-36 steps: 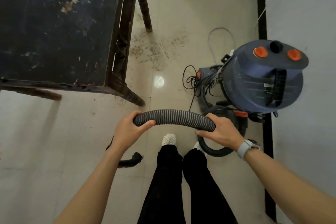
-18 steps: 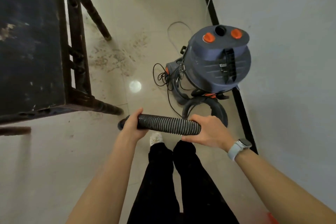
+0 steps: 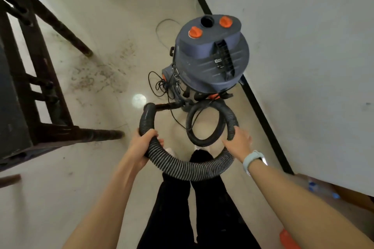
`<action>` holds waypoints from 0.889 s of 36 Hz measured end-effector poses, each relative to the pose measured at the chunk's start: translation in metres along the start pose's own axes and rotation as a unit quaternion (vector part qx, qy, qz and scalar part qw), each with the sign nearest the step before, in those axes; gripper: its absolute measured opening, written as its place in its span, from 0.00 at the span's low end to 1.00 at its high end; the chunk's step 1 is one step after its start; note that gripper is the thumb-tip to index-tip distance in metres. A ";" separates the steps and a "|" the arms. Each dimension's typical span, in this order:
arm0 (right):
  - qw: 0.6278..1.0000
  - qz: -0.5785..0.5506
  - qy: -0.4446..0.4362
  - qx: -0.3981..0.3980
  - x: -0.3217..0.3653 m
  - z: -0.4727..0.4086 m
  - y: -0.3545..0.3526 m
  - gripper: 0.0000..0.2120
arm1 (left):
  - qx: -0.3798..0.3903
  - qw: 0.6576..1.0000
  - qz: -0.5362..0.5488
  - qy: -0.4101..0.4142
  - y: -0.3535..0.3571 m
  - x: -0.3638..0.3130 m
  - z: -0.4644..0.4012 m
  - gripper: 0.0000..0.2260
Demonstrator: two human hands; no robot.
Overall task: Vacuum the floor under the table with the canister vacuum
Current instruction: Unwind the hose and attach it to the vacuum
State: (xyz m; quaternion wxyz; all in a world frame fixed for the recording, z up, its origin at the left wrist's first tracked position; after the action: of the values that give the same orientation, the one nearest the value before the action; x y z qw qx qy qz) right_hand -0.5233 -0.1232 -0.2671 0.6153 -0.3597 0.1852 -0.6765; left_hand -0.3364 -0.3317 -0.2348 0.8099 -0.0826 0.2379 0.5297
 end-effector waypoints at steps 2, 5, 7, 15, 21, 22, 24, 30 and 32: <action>0.966 -0.218 0.137 0.030 -0.010 -0.014 0.009 0.34 | 0.014 0.999 -0.030 0.016 -0.004 0.001 0.000 0.20; 0.915 -0.353 0.191 0.044 -0.015 -0.028 0.022 0.38 | 0.003 0.999 -0.032 0.029 -0.008 0.003 -0.002 0.22; 0.939 -0.314 0.133 0.037 -0.014 -0.032 0.027 0.36 | -0.020 0.999 -0.012 0.037 -0.013 0.004 -0.005 0.23; 0.923 -0.353 0.149 0.036 -0.040 -0.002 0.031 0.37 | -0.043 0.998 0.018 0.036 -0.031 0.007 -0.014 0.24; 0.889 -0.433 0.152 0.002 -0.053 0.026 0.040 0.35 | -0.050 0.998 0.017 0.044 -0.045 0.028 0.003 0.23; 0.891 -0.430 0.143 0.006 -0.054 0.030 0.039 0.35 | -0.047 0.998 0.014 0.045 -0.048 0.033 0.008 0.23; 0.903 -0.411 0.126 0.012 -0.058 0.040 0.035 0.37 | -0.043 0.998 0.007 0.045 -0.054 0.046 0.021 0.22; 0.918 -0.391 0.065 -0.020 -0.103 0.091 0.027 0.35 | -0.036 0.999 0.002 0.040 -0.058 0.108 0.060 0.16; 0.920 -0.387 0.045 -0.043 -0.126 0.113 0.027 0.33 | -0.030 0.999 -0.015 0.033 -0.062 0.134 0.073 0.16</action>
State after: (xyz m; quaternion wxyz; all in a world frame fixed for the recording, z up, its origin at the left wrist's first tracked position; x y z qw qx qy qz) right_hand -0.4251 0.0154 -0.2425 0.2807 -0.3988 0.0882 -0.8686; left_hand -0.2160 -0.2202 -0.2415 0.8064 -0.1281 0.2474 0.5217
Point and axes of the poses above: each hand's wrist, its own z-axis away from the middle knuckle, its own y-axis out of the palm, x = y × z, the point moved 2 cm from there along -z, towards the middle knuckle, and after that the axes turned 3 degrees about -z, right-handed, at the moved point
